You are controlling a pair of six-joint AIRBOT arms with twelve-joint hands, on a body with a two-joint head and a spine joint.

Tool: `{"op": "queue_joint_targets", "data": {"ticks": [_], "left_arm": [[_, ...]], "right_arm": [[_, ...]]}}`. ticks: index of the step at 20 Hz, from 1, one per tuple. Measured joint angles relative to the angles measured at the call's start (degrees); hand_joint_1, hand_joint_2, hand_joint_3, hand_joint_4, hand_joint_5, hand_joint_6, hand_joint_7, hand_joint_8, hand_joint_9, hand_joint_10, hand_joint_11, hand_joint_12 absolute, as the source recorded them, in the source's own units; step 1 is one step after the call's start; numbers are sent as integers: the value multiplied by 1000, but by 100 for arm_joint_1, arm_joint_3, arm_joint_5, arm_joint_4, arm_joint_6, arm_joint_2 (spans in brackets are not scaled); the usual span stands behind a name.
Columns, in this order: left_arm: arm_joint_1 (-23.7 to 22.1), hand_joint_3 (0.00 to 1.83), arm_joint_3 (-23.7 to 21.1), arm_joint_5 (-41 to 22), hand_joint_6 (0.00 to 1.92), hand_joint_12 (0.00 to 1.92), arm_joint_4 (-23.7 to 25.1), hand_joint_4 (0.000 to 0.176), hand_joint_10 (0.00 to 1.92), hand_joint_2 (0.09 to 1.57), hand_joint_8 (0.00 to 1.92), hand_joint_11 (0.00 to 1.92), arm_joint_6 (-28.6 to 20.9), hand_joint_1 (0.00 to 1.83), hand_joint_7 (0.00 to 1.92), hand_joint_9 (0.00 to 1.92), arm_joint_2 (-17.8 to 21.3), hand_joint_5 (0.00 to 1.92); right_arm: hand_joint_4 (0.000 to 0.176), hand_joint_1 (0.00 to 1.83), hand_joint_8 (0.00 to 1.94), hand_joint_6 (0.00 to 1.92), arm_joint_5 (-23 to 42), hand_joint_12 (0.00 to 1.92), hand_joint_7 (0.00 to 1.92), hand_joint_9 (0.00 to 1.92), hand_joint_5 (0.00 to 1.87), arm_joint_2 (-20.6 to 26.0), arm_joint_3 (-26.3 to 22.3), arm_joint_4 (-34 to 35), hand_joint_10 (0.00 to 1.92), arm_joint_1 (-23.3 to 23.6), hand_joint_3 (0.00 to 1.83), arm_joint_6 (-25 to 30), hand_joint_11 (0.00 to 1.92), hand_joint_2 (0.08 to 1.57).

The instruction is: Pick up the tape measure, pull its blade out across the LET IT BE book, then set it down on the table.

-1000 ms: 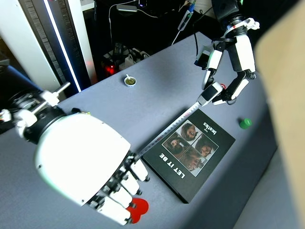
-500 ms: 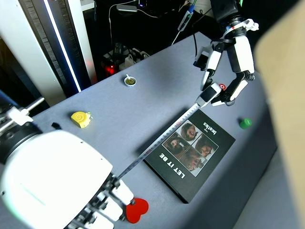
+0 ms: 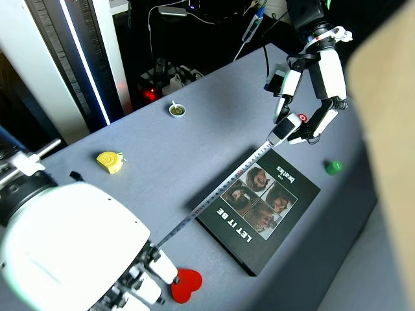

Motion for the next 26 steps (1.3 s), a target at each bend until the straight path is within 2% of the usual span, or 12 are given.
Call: {"op": "queue_joint_targets", "data": {"ticks": [1, 2, 3, 4, 5, 6, 7, 10, 13, 17, 22, 26], "left_arm": [[0, 0, 0, 2, 893, 802, 0, 0, 998, 1064, 622, 1024, 11, 1388, 1118, 1099, 0, 966], [4, 0, 0, 2, 893, 803, 2, 0, 998, 1064, 622, 1023, 11, 1388, 1118, 1099, 0, 966], [4, 0, 0, 0, 890, 802, 2, 0, 999, 1064, 625, 1020, 11, 1388, 1118, 1099, 2, 963], [4, 0, 0, 0, 889, 802, 0, 0, 999, 1064, 626, 1019, 9, 1388, 1118, 1099, 0, 963], [4, 0, 0, 0, 888, 802, -2, 0, 1000, 1064, 626, 1019, 2, 1388, 1117, 1098, 0, 966], [4, 0, 0, 0, 888, 802, 4, 0, 1000, 1064, 626, 1019, 11, 1388, 1117, 1098, 0, 966], [4, 0, -2, 7, 888, 802, 22, 0, 1000, 1064, 626, 1019, 9, 1388, 1117, 1098, 2, 966], [4, 0, 0, 7, 905, 801, 22, 0, 1000, 1064, 611, 1014, -20, 1388, 1120, 1094, 2, 969], [11, 0, 0, 7, 896, 803, 22, 0, 1001, 1064, 618, 1014, -59, 1388, 1123, 1096, 2, 962], [114, 0, 245, 90, 895, 803, 35, 0, 1002, 1064, 619, 1014, -120, 1388, 1122, 1095, -37, 962], [177, 0, 704, 114, 904, 803, 70, 0, 1007, 1065, 613, 1011, -293, 1387, 1122, 1088, -304, 967], [258, 0, 1117, 125, 913, 803, 72, 0, 1005, 1065, 607, 1012, -542, 1387, 1119, 1091, -509, 965]], "right_arm": [[17, 1172, 1102, 1316, -42, 1334, 887, 793, 790, -24, -17, -2, 684, -31, 1, -13, 513, 1193], [3, 1163, 1155, 1365, -63, 1319, 878, 757, 725, -26, -33, 9, 663, -31, 3, -20, 481, 1211], [0, 1021, 673, 1382, -81, 1286, 768, 686, 715, -26, -46, -7, 592, -31, 1, -22, 397, 1247], [0, 860, 397, 637, -101, 1223, 695, 609, 533, -26, -44, -15, 493, -31, 0, -24, 284, 1198], [0, 757, 175, 255, -118, 1164, 663, 581, 510, -26, -48, -7, 330, -31, 0, -33, 203, 1157], [0, 681, 53, 86, -116, 1121, 604, 538, 492, -26, -50, -9, 188, -31, 0, -42, 132, 1115], [0, 600, 10, 23, -125, 1090, 544, 503, 465, -26, -57, -13, 85, -31, 0, -44, 71, 1090], [0, 307, 0, 0, -129, 929, 344, 327, 261, -37, -63, -13, 1, -48, 0, -42, 0, 1079], [0, 24, 0, 0, -144, 587, 142, 138, 95, -37, -118, -44, 0, -151, 2, -48, 0, 1086], [0, 0, 1, 0, -157, 323, 6, 15, 17, -61, -323, -57, 0, -214, 0, -17, 0, 1017], [0, 0, 0, 0, -245, 308, 0, 15, 4, -55, -765, -393, 3, -175, 0, 273, 0, 1001], [0, 0, 5, 0, -411, 368, 18, 28, 4, -168, -979, -398, 3, -374, 0, 382, 0, 997]]}}
